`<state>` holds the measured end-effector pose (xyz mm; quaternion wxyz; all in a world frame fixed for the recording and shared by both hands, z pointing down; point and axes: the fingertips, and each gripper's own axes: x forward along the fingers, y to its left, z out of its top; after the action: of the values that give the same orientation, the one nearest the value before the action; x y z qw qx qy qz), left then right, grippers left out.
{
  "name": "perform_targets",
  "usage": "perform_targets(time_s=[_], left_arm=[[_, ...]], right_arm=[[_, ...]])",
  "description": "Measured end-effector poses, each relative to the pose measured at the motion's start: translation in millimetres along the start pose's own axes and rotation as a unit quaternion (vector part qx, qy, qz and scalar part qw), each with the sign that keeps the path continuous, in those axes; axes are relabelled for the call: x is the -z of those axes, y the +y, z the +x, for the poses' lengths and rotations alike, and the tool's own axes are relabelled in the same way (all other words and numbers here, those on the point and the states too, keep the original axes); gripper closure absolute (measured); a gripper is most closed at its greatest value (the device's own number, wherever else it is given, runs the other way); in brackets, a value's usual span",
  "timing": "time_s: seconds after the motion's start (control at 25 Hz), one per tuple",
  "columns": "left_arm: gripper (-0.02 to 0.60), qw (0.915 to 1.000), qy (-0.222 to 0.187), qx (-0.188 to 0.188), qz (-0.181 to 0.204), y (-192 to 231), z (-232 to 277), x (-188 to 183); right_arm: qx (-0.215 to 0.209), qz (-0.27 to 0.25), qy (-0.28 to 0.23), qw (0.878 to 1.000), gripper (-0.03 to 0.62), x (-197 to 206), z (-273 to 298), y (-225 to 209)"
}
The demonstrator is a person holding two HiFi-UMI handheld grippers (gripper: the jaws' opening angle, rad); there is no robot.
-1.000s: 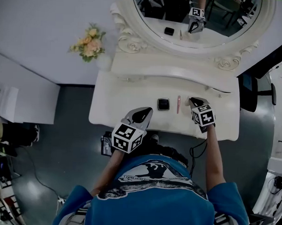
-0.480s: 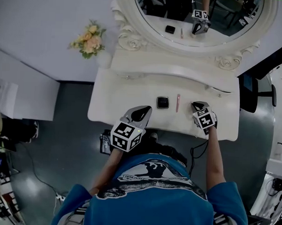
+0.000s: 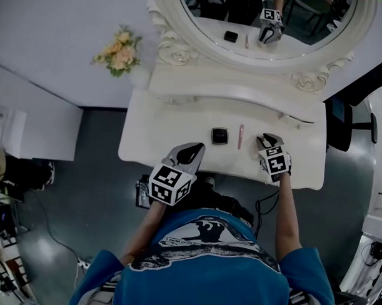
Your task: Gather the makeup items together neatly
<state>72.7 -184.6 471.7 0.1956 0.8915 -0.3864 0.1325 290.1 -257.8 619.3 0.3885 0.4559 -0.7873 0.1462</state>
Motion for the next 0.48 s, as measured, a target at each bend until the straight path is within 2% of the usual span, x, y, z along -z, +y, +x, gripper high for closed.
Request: perform_targets(time_s=[0.12, 0.48], left_arm=[[0.571, 1.0000, 0.007, -0.002, -0.001, -3, -1, 5], [0.571, 0.9997, 0.024, -0.001, -0.003, -8, -7, 18]], right_arm=[[0.000, 0.006, -0.013, 1.000, 0.444, -2, -5, 3], [-0.005, 0.045, -0.073, 0.996, 0.442, -14, -27, 30]])
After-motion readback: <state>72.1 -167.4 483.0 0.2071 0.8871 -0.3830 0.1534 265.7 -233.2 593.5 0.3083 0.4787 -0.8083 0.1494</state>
